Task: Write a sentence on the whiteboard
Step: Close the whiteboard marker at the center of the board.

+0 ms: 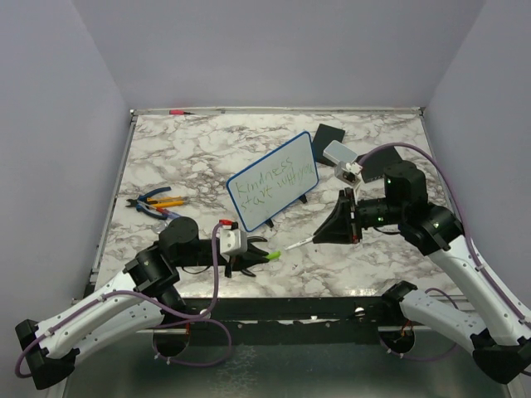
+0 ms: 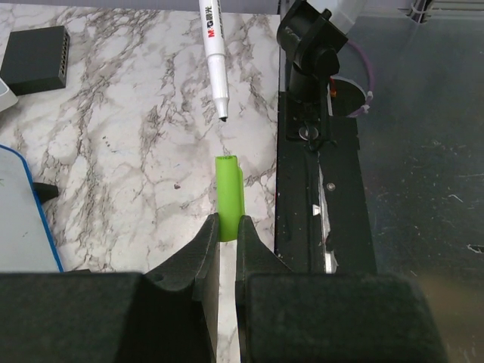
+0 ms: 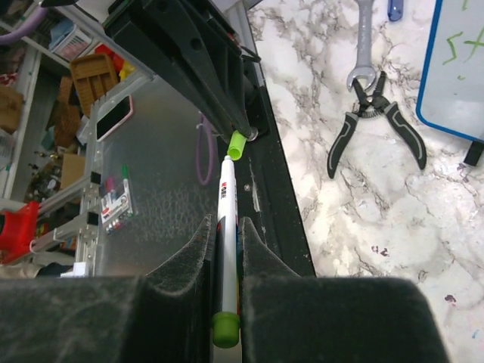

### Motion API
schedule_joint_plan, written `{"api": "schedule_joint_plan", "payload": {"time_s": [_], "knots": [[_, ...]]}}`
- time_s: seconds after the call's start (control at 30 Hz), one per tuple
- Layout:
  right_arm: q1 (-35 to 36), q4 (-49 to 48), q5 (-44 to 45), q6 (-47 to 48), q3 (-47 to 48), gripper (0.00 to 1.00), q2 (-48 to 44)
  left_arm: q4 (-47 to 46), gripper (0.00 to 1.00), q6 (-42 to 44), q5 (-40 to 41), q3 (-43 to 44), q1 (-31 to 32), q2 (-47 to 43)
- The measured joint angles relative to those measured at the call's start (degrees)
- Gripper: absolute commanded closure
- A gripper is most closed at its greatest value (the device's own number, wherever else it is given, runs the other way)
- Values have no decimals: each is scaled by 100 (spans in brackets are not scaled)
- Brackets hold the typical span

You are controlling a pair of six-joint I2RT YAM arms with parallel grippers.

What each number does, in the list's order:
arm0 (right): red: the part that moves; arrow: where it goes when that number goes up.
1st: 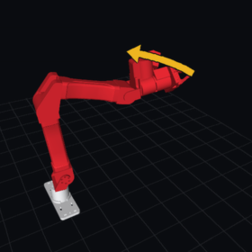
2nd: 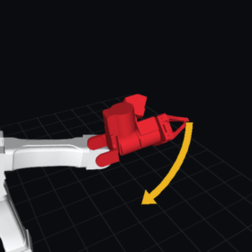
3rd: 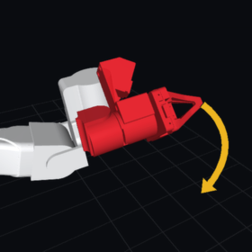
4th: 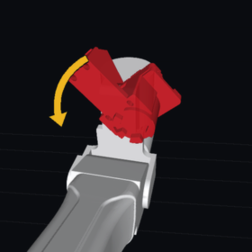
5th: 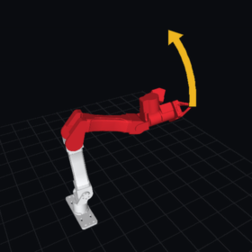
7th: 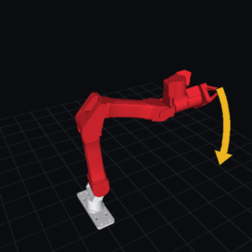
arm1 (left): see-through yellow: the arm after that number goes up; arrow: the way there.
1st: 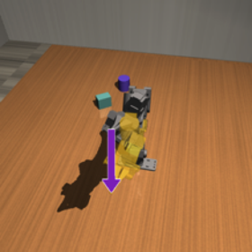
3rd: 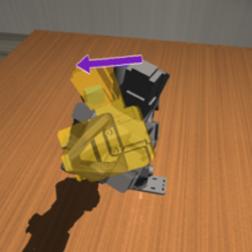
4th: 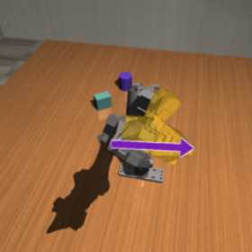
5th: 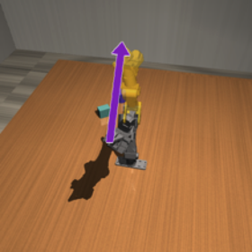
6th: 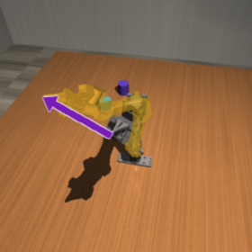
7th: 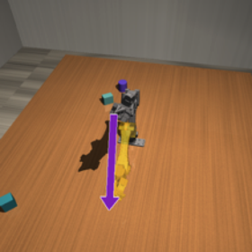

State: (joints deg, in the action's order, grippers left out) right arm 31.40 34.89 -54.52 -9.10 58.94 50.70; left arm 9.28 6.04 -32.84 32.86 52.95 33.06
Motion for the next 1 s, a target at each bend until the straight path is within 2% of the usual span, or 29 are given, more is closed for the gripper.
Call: {"api": "schedule_joint_plan", "payload": {"time_s": [0.23,0.4,0.57,0.67,0.8,1.0], "knots": [[0,-4,-42,-50,0,99,-11,-28,100,-98,-103,0,0,0],[7,-22,1617,-269,-9,99,-243,-323,100,-1019,254,-15,2,195],[9,-330,3807,-570,-413,99,-772,-577,100,-2865,1333,-76,37,1054],[2,-522,4828,-695,-763,99,-1025,-584,100,-3919,2214,-278,334,1528],[2,-702,5608,-743,-1113,99,-1252,-575,100,-5084,3432,-313,1141,2214],[4,-841,6161,-789,-1287,99,-1547,-527,100,-6205,4531,-52,1541,3799]]}}
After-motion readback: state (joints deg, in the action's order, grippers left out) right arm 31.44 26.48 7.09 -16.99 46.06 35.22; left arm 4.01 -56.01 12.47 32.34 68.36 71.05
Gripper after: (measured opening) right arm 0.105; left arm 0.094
